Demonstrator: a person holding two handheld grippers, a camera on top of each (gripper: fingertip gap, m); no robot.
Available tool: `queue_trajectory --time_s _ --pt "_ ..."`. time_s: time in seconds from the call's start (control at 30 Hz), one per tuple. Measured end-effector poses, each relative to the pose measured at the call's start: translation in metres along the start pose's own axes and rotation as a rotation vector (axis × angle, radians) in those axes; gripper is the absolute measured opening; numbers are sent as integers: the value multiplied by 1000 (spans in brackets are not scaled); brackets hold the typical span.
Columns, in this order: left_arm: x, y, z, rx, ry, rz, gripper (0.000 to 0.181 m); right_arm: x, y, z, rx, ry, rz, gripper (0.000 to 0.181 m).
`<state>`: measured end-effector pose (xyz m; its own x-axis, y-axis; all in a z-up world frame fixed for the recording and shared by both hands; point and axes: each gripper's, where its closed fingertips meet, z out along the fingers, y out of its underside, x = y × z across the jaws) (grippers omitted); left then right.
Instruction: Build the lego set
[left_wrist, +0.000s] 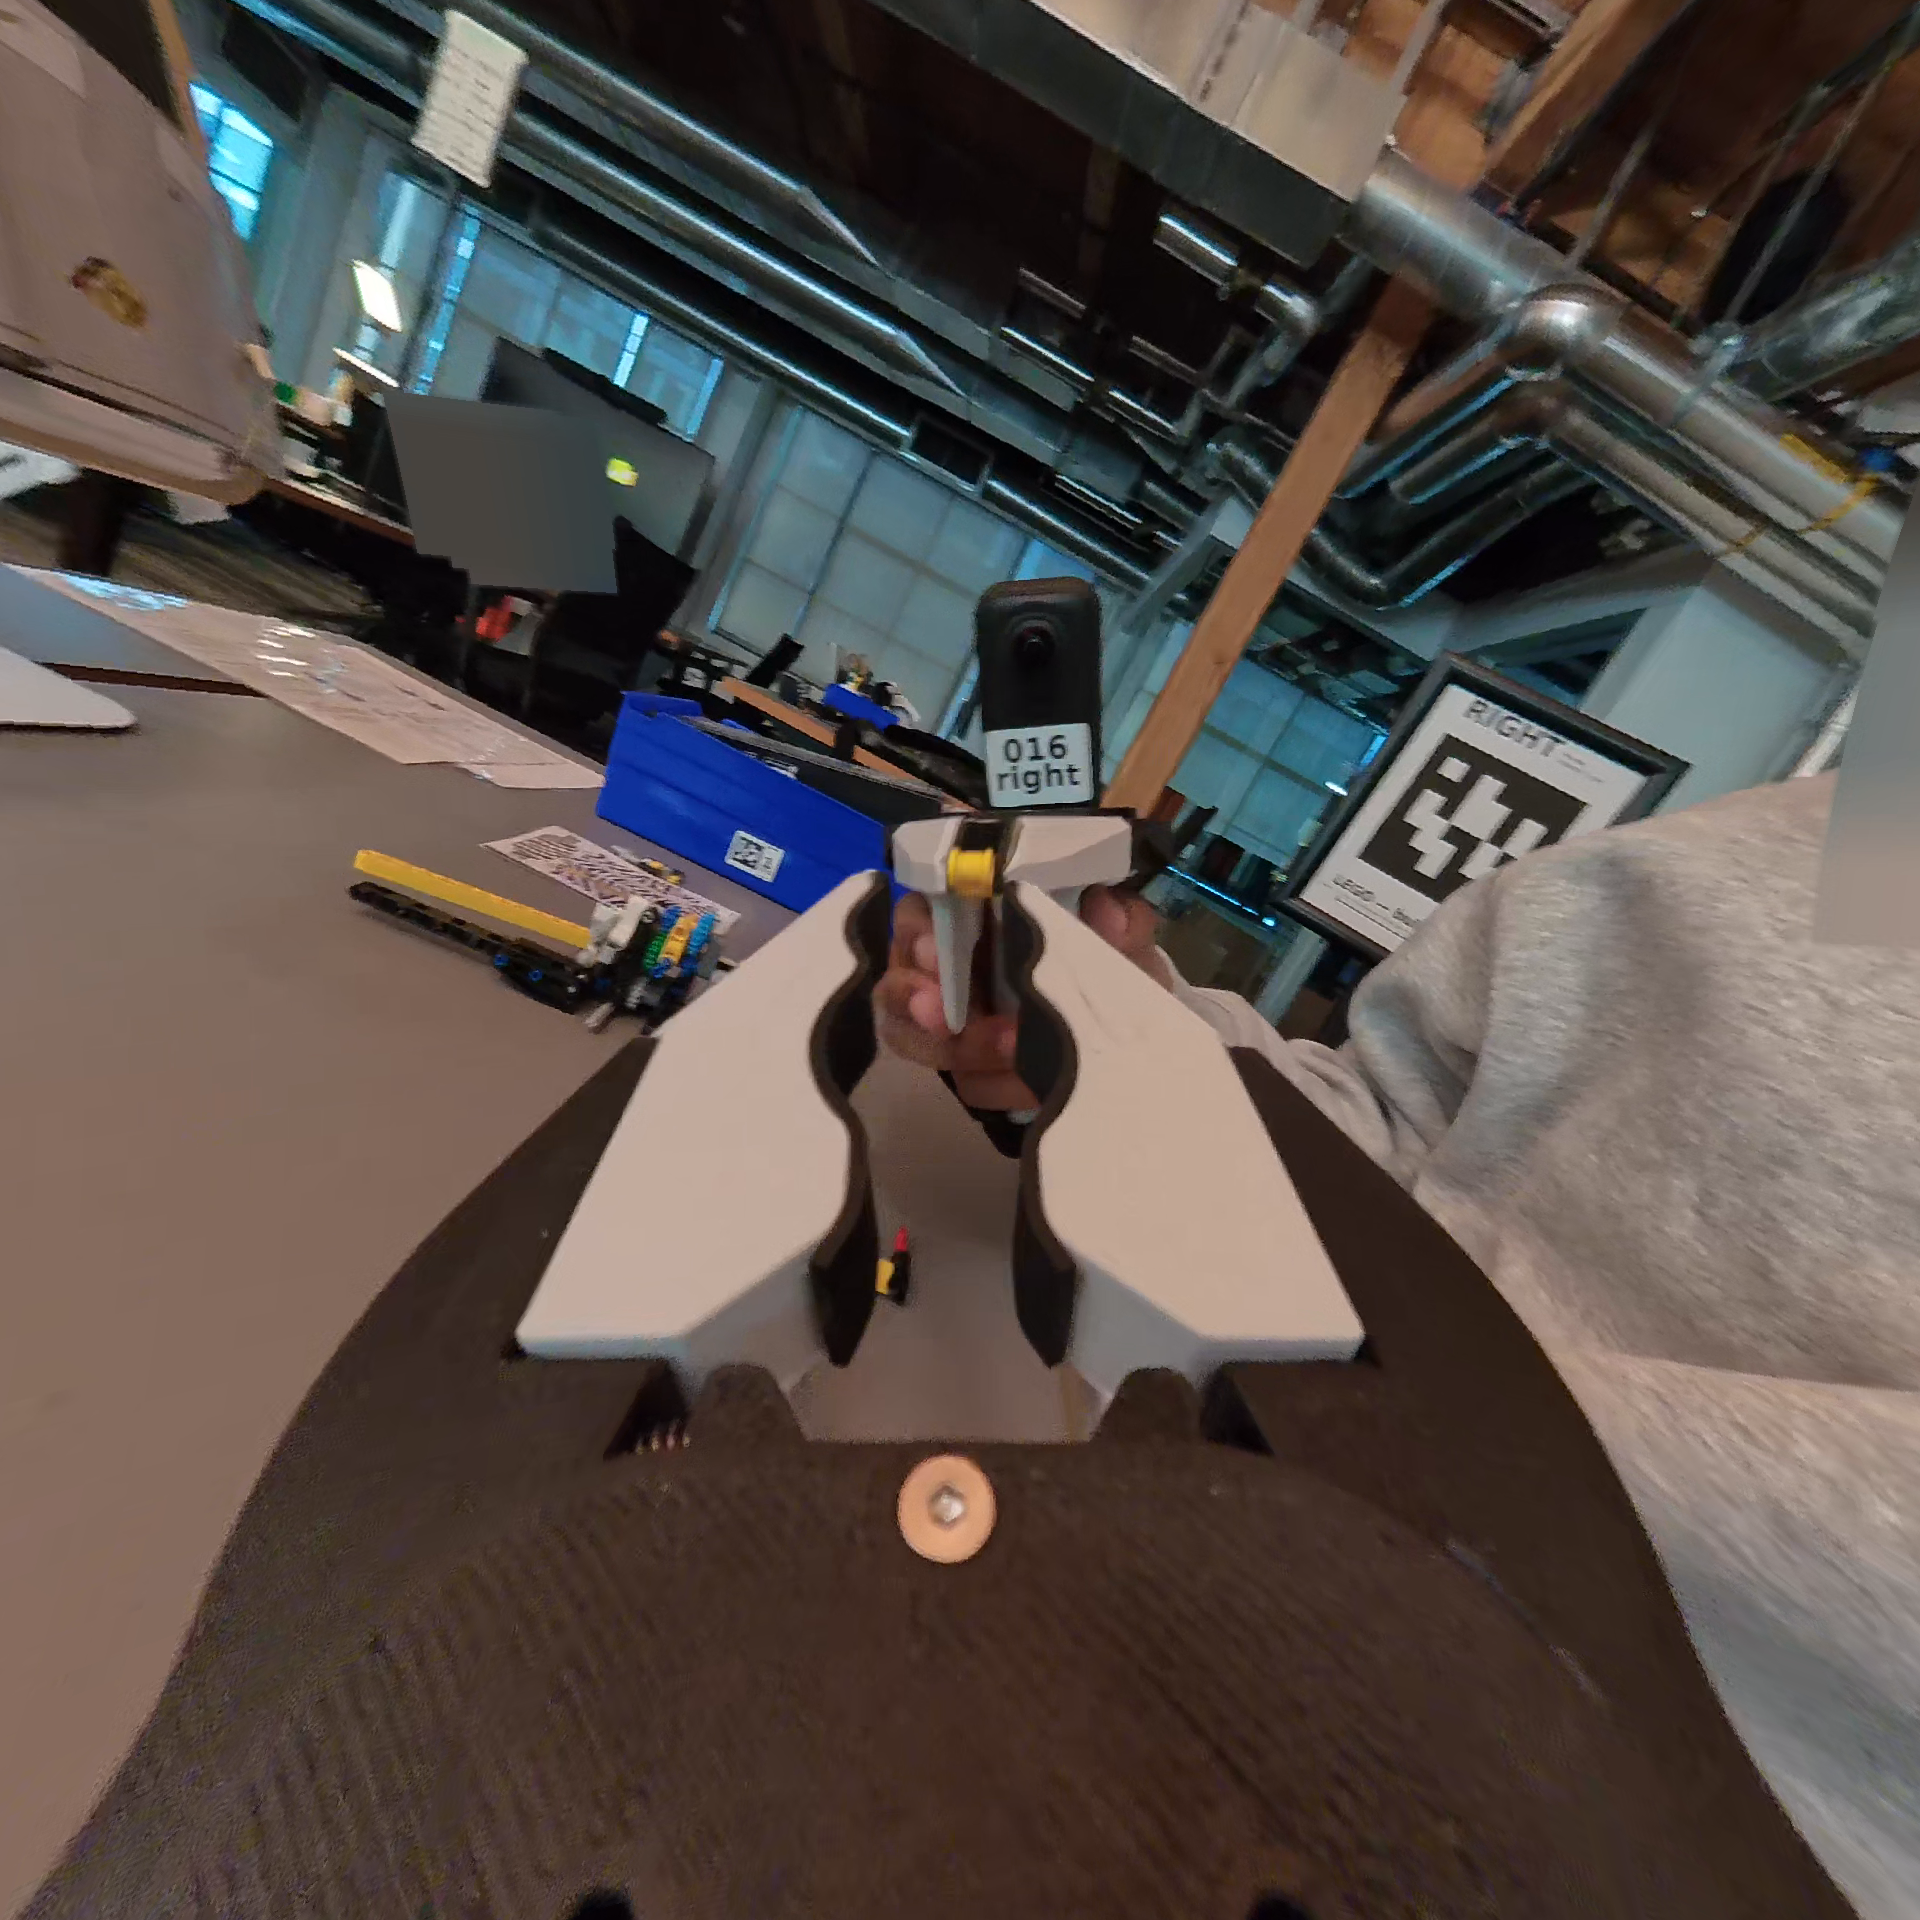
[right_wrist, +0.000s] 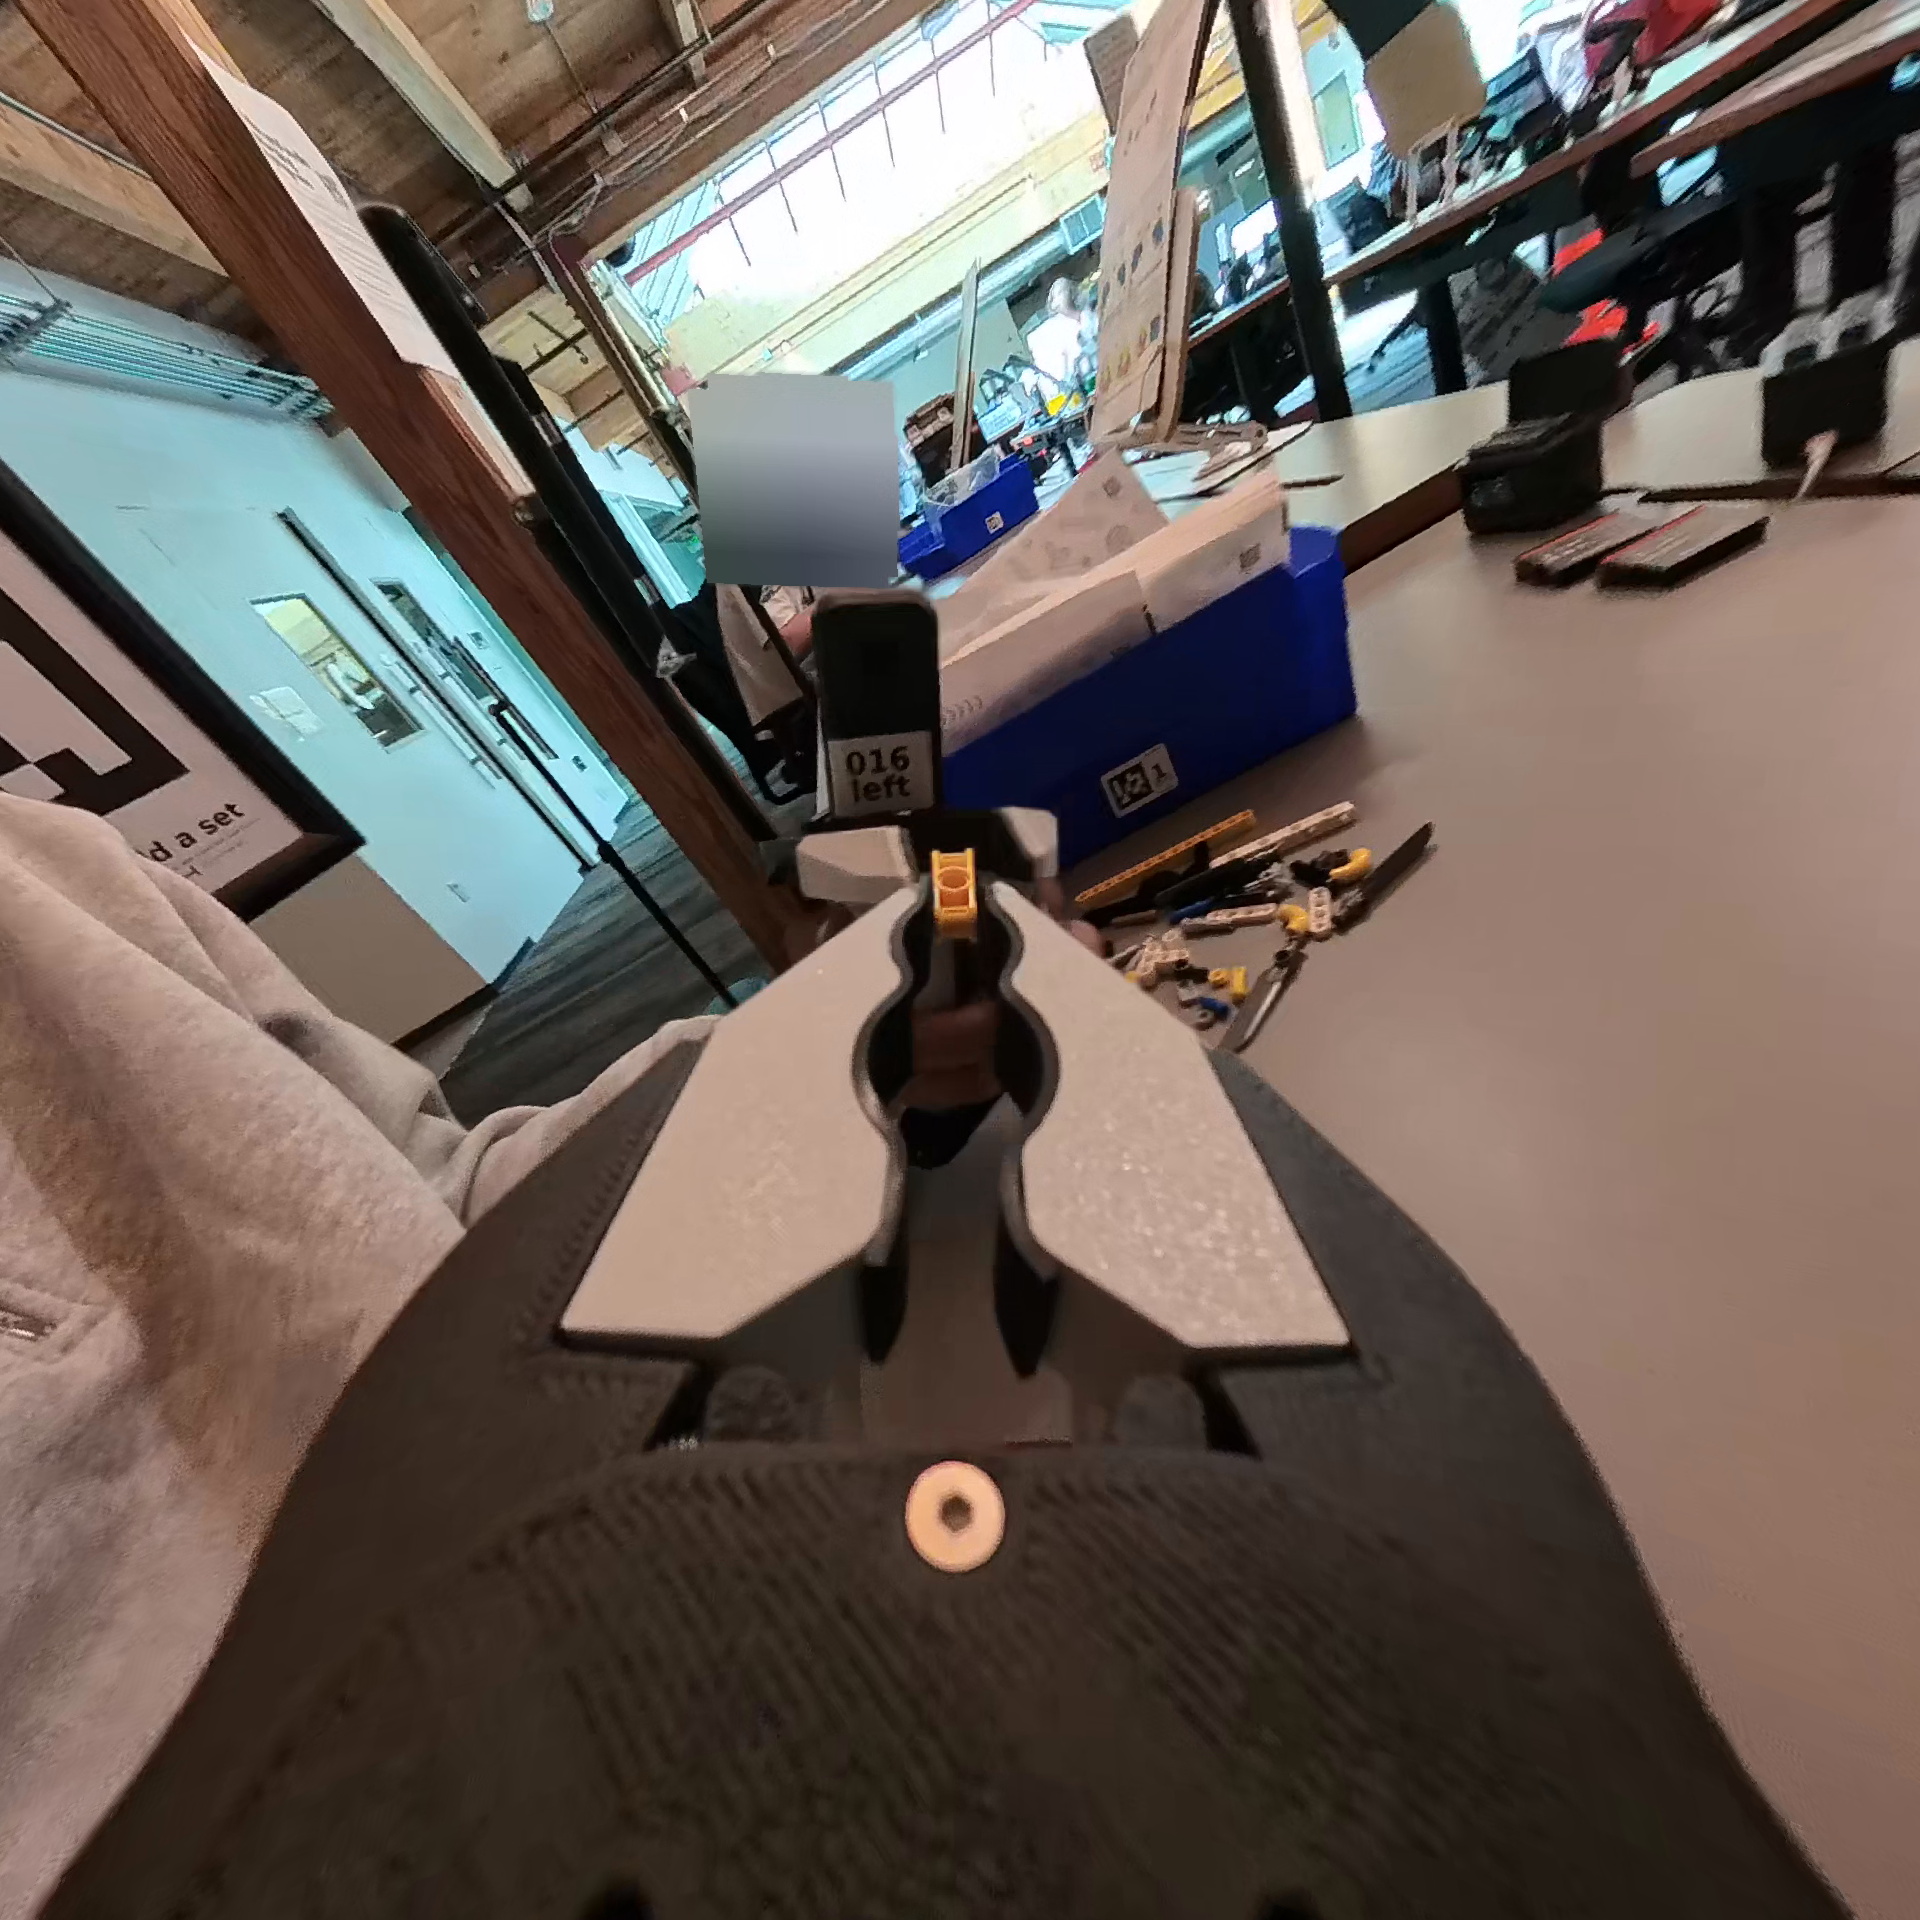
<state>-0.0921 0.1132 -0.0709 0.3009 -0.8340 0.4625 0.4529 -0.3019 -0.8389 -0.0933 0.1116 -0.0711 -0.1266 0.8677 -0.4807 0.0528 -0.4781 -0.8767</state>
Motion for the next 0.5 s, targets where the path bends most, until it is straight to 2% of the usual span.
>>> queue_trajectory --time_s 0.03,0.13,0.23,0.4,0.5 --pt "-2 0 0 4 -14 5 24 2 -5 -5 11 12 -16 7" --pt "-4 5 1 -27 -30 10 29 12 -18 -30 27 90 -76 7" --pt "-6 21 8 -110 -48 28 31 22 -17 -62 2 187 -140 7" --pt "-2 69 31 -342 -54 70 35 38 14 -114 -76 325 -179 7" --pt "-2 107 44 -523 -77 115 41 41 42 -135 -151 328 -188 7"
